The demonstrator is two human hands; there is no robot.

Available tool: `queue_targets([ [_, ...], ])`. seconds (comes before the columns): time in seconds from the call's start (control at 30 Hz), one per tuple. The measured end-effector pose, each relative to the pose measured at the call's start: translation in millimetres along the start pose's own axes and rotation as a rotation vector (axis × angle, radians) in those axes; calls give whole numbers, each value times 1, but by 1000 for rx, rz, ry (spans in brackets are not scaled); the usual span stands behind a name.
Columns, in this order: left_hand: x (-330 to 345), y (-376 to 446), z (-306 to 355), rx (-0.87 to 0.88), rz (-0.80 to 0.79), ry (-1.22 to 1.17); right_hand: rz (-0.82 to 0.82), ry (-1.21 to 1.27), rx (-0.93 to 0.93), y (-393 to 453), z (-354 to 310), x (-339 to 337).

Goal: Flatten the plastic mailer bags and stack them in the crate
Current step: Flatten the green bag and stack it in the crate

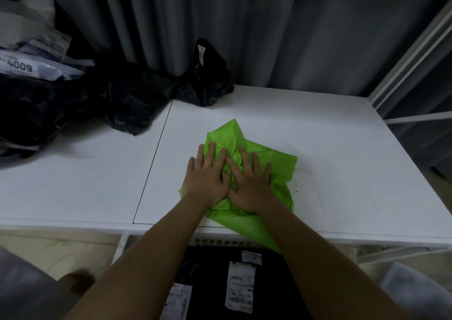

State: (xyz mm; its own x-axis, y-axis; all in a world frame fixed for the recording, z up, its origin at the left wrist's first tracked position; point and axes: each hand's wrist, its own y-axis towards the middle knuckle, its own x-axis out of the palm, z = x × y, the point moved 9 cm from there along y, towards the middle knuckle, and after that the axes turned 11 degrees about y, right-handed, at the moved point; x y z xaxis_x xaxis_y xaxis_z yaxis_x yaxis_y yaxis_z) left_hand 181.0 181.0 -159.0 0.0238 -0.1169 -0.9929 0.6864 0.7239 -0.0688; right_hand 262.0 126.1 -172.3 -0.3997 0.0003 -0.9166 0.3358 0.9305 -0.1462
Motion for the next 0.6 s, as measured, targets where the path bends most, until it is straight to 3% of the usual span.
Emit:
queue_targets([
  [0.5, 7, 10, -1, -6, -100, 70, -146, -32, 66, 7, 6, 7],
  [0.6, 5, 11, -3, -3, -165, -29, -161, -1, 56, 5, 4, -1],
])
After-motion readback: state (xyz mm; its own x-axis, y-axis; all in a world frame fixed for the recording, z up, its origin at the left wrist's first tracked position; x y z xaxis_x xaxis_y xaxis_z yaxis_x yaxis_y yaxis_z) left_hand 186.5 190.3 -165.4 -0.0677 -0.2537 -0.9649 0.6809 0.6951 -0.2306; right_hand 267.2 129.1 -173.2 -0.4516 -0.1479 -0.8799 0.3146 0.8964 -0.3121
